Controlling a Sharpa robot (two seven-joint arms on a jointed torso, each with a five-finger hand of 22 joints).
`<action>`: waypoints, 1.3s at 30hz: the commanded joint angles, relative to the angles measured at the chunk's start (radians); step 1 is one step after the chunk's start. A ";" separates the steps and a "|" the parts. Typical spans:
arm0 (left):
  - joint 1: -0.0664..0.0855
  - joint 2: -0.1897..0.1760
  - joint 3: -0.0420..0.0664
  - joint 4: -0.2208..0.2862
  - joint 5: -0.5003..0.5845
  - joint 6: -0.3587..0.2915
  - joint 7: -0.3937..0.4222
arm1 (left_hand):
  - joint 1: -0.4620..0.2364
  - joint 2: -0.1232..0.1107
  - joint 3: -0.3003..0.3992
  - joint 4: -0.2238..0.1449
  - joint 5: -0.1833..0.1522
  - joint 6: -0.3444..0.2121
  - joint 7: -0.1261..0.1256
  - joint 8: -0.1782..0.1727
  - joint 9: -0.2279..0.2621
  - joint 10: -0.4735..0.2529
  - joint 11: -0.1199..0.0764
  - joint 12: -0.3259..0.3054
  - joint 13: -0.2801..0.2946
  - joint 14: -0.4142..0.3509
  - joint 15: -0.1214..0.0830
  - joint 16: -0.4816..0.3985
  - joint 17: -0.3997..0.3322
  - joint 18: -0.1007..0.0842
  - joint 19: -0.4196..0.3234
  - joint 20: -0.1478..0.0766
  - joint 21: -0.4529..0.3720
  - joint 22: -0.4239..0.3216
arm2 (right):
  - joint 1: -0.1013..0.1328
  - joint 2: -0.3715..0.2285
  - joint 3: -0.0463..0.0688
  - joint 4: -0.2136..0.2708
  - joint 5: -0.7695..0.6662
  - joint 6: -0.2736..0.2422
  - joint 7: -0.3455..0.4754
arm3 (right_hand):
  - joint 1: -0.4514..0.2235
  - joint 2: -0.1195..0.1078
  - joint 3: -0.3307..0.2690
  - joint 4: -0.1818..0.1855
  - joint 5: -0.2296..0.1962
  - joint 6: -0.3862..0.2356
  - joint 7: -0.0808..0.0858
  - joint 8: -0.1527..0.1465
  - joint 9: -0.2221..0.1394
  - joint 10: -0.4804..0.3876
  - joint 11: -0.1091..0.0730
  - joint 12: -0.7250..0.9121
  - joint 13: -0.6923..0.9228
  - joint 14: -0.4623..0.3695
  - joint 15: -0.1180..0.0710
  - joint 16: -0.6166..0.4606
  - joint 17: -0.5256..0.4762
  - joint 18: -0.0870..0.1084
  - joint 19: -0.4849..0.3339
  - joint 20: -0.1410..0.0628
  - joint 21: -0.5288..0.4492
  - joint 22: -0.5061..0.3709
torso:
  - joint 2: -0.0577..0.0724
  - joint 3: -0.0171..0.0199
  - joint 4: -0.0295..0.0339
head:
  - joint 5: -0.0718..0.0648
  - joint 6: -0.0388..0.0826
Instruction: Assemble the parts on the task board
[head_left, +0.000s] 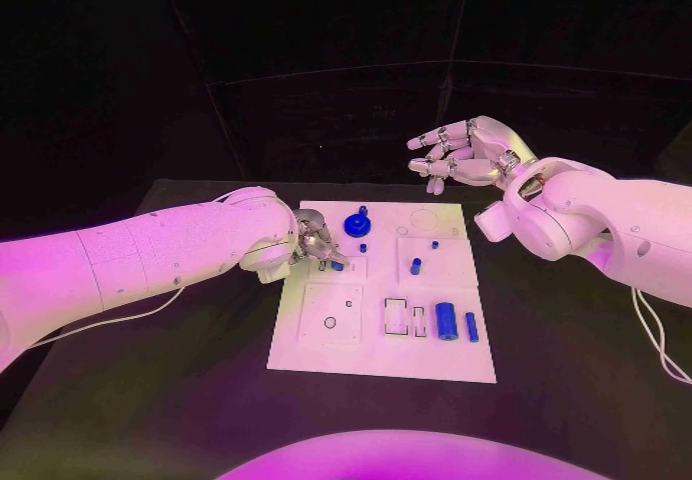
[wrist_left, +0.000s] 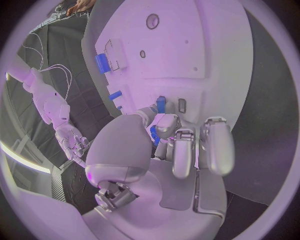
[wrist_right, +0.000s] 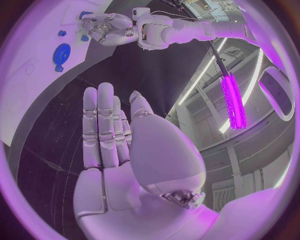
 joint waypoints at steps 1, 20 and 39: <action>0.000 0.005 -0.001 -0.002 -0.004 0.034 -0.012 | -0.017 -0.011 0.122 -0.112 0.005 0.005 -0.007 0.009 0.002 0.004 -0.003 -0.007 -0.006 0.106 -0.003 0.003 0.263 -0.010 -0.002 -0.004 -0.005 0.000 | 0.002 0.000 0.001 0.002 0.004 0.007 0.005 | 0.000 0.009 -0.006 0.001 0.004 -0.007 -0.003 0.004 0.000 -0.006 -0.002 0.002 -0.001 0.000 0.007 -0.007 0.001 0.003 0.004 0.001 -0.006 -0.001 | 0.000 0.0004 -0.0016 | 0.000 -0.001; 0.000 0.037 -0.001 -0.038 -0.004 0.031 -0.026 | -0.134 -0.013 0.067 -0.034 0.006 0.033 -0.021 0.048 0.022 0.020 -0.015 0.023 0.013 0.106 -0.014 0.003 0.263 -0.012 0.005 -0.015 0.000 0.015 | 0.002 0.001 0.001 0.005 0.004 0.007 0.005 | 0.000 0.009 -0.007 0.001 0.004 -0.007 -0.002 0.005 0.000 -0.007 -0.002 0.002 -0.001 0.000 0.007 -0.008 0.002 0.003 0.004 0.002 -0.007 -0.002 | 0.000 0.0011 -0.0008 | -0.004 -0.002; 0.001 0.049 -0.001 -0.050 -0.057 0.021 -0.039 | -0.225 -0.042 -0.042 0.029 0.004 0.038 -0.024 0.085 0.040 0.026 -0.017 0.041 0.022 0.106 -0.017 0.003 0.263 -0.014 0.010 -0.019 0.004 0.027 | 0.002 0.000 0.001 0.005 0.004 0.011 0.006 | -0.006 0.007 -0.015 0.006 -0.002 -0.009 -0.001 0.009 0.001 -0.009 0.000 0.006 -0.003 0.000 0.009 -0.015 0.006 0.003 0.004 0.003 -0.013 -0.004 | -0.001 0.0003 0.0005 | -0.008 -0.003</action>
